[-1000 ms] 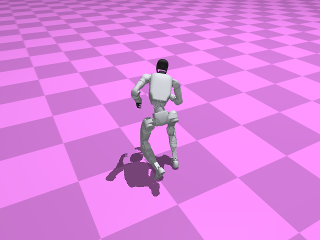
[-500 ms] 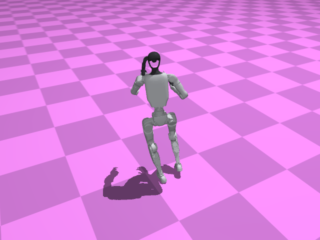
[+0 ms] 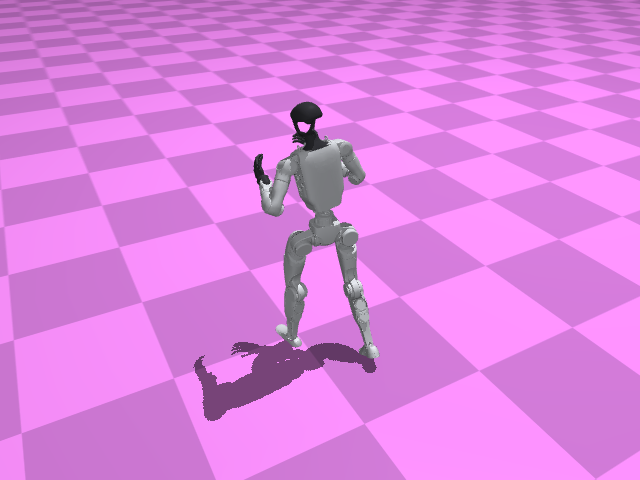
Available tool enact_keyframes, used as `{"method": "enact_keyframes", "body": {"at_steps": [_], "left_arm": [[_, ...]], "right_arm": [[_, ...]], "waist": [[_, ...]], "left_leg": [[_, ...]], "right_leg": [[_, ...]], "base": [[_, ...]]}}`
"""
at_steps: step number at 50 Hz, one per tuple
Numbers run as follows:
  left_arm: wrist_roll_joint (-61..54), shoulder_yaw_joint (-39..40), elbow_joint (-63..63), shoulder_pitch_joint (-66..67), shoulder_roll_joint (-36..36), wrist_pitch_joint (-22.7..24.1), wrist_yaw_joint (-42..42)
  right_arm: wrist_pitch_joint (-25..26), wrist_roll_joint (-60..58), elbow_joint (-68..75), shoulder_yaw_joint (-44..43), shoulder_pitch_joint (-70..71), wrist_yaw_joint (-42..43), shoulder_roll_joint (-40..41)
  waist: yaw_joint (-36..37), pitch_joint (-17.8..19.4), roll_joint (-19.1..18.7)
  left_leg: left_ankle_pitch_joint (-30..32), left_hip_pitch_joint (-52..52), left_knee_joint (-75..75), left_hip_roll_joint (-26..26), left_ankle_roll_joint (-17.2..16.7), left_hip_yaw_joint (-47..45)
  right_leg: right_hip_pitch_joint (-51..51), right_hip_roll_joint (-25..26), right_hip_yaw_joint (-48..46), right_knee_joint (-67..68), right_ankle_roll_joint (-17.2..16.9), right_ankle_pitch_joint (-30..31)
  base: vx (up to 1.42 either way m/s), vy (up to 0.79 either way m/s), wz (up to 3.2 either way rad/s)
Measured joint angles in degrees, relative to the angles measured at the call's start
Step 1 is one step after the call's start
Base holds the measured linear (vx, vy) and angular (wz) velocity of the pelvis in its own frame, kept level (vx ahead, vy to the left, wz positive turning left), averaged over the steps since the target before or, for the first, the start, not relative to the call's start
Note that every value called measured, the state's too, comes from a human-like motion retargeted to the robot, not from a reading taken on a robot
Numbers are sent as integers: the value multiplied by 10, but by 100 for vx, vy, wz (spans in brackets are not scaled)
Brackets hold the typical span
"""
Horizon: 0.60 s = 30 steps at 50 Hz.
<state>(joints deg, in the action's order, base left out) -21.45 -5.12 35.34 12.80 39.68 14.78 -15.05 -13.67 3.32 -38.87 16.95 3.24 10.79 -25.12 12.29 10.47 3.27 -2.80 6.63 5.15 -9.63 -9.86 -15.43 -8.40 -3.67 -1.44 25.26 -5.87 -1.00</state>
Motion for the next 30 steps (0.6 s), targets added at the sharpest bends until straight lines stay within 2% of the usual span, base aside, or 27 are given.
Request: {"method": "enact_keyframes", "body": {"at_steps": [2,5,7,9,11,13,15,17,18,20,22,23,25,27,28,30], "left_arm": [[28,-32,-36,-75,21,-8,-19],[60,-111,-138,-241,36,-25,-43],[46,-172,-228,-358,17,-25,-60],[49,-203,-273,-445,-11,-25,-72],[61,-213,-267,-507,-34,-15,-75],[60,-211,-227,-529,-52,0,-69],[43,-201,-175,-508,-70,15,-57],[28,-189,-125,-444,-92,26,-45],[26,-185,-104,-408,-103,30,-41],[34,-172,-69,-340,-121,30,-34],[48,-148,-51,-282,-132,23,-35],[54,-130,-48,-253,-137,16,-45],[51,-86,-53,-194,-152,-1,-78],[9,-52,-74,-140,-170,0,-92],[-11,-36,-81,-112,-176,2,-92],[-45,-5,-82,-54,-173,7,-81]], "right_arm": [[6,-21,28,18,8,-7,-20],[22,-18,108,54,17,-7,-28],[31,-9,168,71,12,-4,-17],[29,-15,189,70,-2,11,-8],[15,-11,164,51,-21,15,-11],[-1,0,110,26,-48,-3,-26],[-11,16,51,4,-82,-26,-52],[-13,27,17,-4,-110,-29,-77],[-13,25,10,-3,-117,-25,-85],[-8,6,10,7,-110,-15,-90],[3,-23,31,26,-71,5,-86],[14,-31,48,39,-44,18,-81],[42,-28,92,67,23,45,-66],[48,-29,146,87,103,71,-46],[50,-34,161,88,134,80,-38],[49,-41,156,76,166,93,-28]], "waist": [[-6,16,10],[-26,67,35],[-39,86,48],[-59,105,51],[-85,108,50],[-117,90,47],[-151,56,42],[-179,26,37],[-189,15,39],[-196,5,41],[-185,5,35],[-176,9,26],[-153,27,-7],[-115,52,-28],[-93,60,-30],[-37,54,-24]], "left_leg": [[-25,3,77,-7,22,6],[-151,54,302,-10,45,31],[-216,93,428,-20,40,35],[-251,76,439,-15,40,40],[-262,37,389,-5,39,40],[-240,-11,316,4,37,37],[-176,-67,234,17,34,39],[-73,-122,177,36,28,59],[-17,-141,167,49,24,75],[66,-153,196,77,16,112],[68,-111,301,99,14,132],[49,-80,367,98,18,128],[-3,-14,494,67,39,105],[-71,37,567,34,60,87],[-101,55,576,27,68,81],[-134,82,535,25,78,63]], "right_leg": [[34,-33,-58,127,42,-62],[102,-73,-90,312,81,-177],[189,-90,-101,418,59,-209],[242,-104,-135,436,61,-235],[281,-109,-177,391,63,-247],[306,-102,-216,297,42,-224],[304,-83,-250,149,0,-163],[266,-53,-252,-35,-47,-74],[245,-41,-236,-111,-67,-36],[210,-24,-178,-203,-83,8],[191,-18,-119,-204,-57,14],[187,-15,-100,-182,-34,4],[186,-6,-84,-104,23,-51],[181,-3,-78,-11,50,-134],[167,-6,-74,15,47,-164],[121,-16,-66,11,15,-183]], "base": [[102,28,24],[92,21,60],[92,15,61],[91,10,57],[96,5,31],[111,0,4],[127,-5,-12],[139,-11,-17],[141,-14,-23],[137,-14,-43],[126,-9,-68],[120,-4,-77],[118,0,-79],[122,1,-69],[128,1,-59],[136,-1,-51]]}}
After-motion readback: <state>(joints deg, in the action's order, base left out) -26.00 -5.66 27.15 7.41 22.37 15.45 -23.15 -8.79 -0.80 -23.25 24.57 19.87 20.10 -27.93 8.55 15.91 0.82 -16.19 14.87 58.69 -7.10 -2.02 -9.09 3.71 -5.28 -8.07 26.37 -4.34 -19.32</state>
